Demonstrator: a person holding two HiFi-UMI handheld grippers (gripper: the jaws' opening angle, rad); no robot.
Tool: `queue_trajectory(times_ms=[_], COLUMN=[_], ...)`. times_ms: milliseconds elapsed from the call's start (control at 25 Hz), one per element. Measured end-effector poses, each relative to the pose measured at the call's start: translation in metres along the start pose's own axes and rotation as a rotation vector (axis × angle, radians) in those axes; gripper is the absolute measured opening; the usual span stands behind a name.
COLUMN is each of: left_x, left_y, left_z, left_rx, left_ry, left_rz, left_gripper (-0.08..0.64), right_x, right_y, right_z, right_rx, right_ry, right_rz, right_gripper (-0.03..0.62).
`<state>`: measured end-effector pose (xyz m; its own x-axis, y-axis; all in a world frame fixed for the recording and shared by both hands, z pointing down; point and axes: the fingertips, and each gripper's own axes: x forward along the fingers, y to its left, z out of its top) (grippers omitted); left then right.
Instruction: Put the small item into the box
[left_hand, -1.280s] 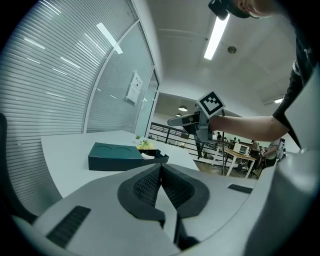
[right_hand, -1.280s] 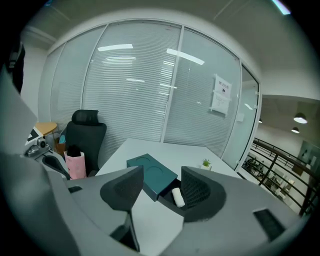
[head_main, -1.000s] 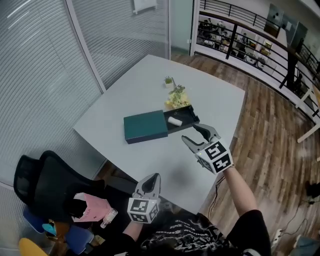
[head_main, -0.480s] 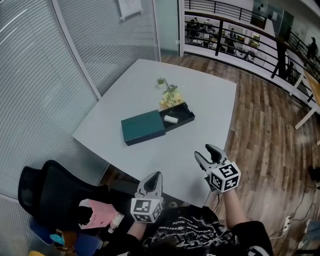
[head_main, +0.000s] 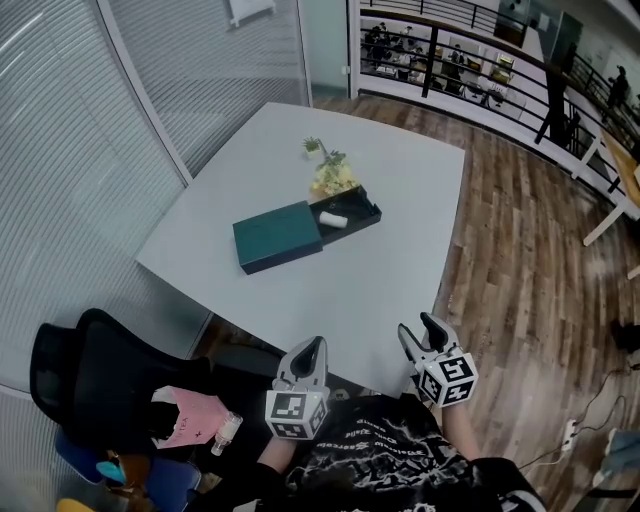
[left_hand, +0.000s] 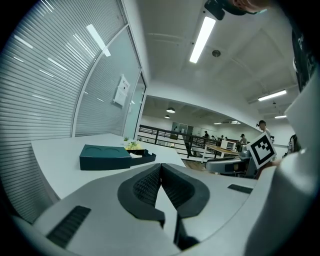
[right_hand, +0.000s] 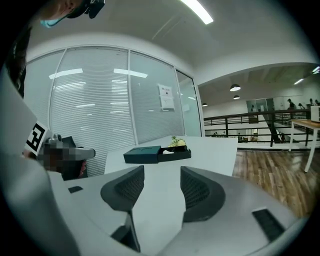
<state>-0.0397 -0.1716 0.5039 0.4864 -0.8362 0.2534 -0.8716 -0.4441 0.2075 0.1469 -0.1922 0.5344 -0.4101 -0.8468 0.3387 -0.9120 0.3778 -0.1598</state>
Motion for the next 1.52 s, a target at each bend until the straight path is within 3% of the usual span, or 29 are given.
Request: queue_trajectory(times_ms=[120, 320, 400, 560, 640, 1160, 1520], left_x=[0.002, 0.007, 0.009, 0.013, 0.014, 0.018, 0.019], left_y=[-0.006, -0.008, -0.013, -0.021, -0.024, -0.043, -0.024], left_z=[-0.003, -0.006, -0.007, -0.007, -0.007, -0.011, -0.016], left_rx=[0.002, 0.004, 0.012, 0.031, 0.027, 0.047, 0.023], left_ry=[0.001, 0.011, 0.015, 0.014, 0.015, 0.028, 0.036], left_rz=[-0.008, -0.016, -0.035, -0.049, -0.06, -0.141, -0.092], left_gripper=[0.018, 0.018, 0.018, 0.018, 0.018, 0.018, 0.018], right_x=[-0.007, -0.008, -0.008, -0.009, -0.011, -0.014, -0.001], right_y=[0.001, 0.021, 0.026, 0.024, 0.023, 0.027, 0.039], right_z=[-0.004, 0.005, 0.006, 0.008, 0.009, 0.01, 0.005], right_rx=[-0.001, -0.11, -0.108, -0.06, -0.035, -0.069, -0.085], right_ry=[-0.002, -0.034, -0.04, -0.064, -0.075, -0.069, -0.057], right_rz=[-0.006, 0.027, 0.037, 0.011, 0.014, -0.008, 0.02], right_gripper=[0.236, 0.232, 0.212, 0.05, 0.011, 0.009, 0.008])
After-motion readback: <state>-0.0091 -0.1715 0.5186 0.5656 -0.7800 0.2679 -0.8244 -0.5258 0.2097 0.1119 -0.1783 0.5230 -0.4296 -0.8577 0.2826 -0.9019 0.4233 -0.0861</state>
